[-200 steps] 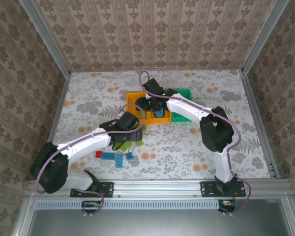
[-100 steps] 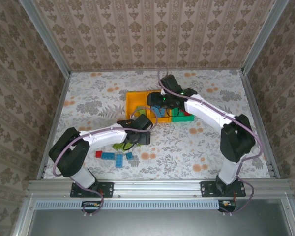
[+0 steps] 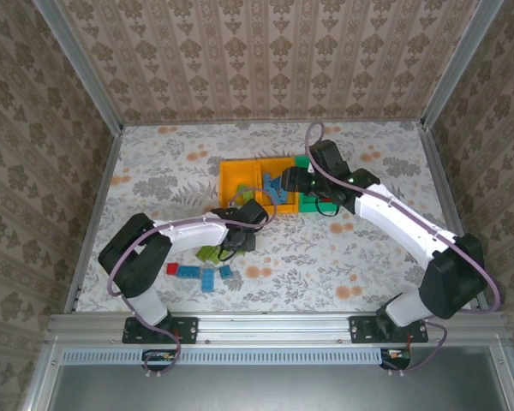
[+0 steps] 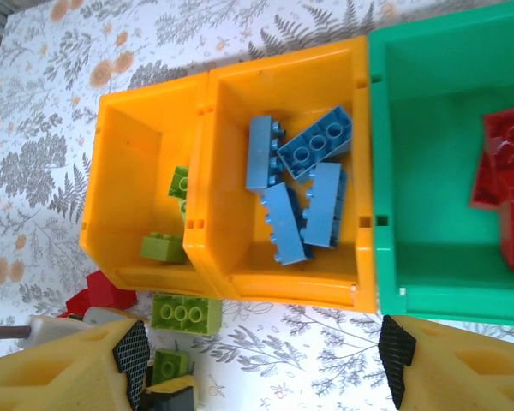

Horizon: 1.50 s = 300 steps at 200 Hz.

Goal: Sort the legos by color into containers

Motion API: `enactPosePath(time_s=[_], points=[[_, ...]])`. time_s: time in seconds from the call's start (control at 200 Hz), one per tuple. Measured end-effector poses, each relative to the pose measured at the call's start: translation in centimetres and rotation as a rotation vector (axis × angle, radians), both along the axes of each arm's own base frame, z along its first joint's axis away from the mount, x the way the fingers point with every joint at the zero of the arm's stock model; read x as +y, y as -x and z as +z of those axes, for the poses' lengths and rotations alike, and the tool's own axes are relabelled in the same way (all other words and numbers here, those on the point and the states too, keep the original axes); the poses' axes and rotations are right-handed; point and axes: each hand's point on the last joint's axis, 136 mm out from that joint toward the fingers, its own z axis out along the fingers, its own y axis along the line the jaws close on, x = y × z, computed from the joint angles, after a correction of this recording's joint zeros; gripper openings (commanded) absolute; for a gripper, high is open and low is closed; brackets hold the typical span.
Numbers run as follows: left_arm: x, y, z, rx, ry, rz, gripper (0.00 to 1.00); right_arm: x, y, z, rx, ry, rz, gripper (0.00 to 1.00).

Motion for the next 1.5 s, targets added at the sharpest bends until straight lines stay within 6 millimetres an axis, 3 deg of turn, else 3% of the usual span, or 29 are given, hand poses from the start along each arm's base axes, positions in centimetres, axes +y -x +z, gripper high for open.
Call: enactPosePath(time_s=[0.26,0.385,0.5,0.62,0.755,0.905,0.98,1.07,1.185,1.315,1.5], points=[[-0.7,-0.6,1.4,-0.04,0.039,-0.021,0.28,-2.4,3.0,-2.3,0.007,0.041,-0.014,0.75],[-1.3,-2.5,5.7,-0.133,0.097,-0.036,0.29,-2.6,4.9,-4.7,0.032,0.054,-0.004,0.75],[-1.4,-6.4,11.1,-0.263,0.176,-0.015,0.29,-1.6,7.0,-7.3,0.06,0.077,0.03,0.77],[0.0,-10.6,14.1,-0.347,0.213,0.03,0.29,-0.1,9.1,-9.9,0.077,0.081,0.065,0.8],[0.9,-14.4,13.9,-0.351,0.235,0.06,0.29,1.8,10.4,-11.9,0.081,0.077,0.068,0.91],[0.2,-17.8,10.9,-0.282,0.26,0.058,0.31,5.1,10.6,-14.0,0.052,0.12,0.089,0.98],[-0.4,-18.9,9.6,-0.252,0.268,0.051,0.35,7.1,10.3,-15.2,0.056,0.163,0.11,1.0],[-0.9,-19.5,8.7,-0.229,0.273,0.032,0.53,9.9,9.3,-16.0,0.052,0.181,0.126,1.0],[-1.1,-19.6,8.9,-0.223,0.287,0.028,0.74,12.3,8.4,-16.1,0.026,0.178,0.132,1.0],[-1.3,-19.5,9.8,-0.234,0.303,0.018,0.99,13.6,7.6,-16.6,0.016,0.181,0.129,1.0],[0.0,-17.9,13.8,-0.3,0.327,0.021,1.0,15.6,5.7,-16.8,-0.008,0.194,0.11,1.0]])
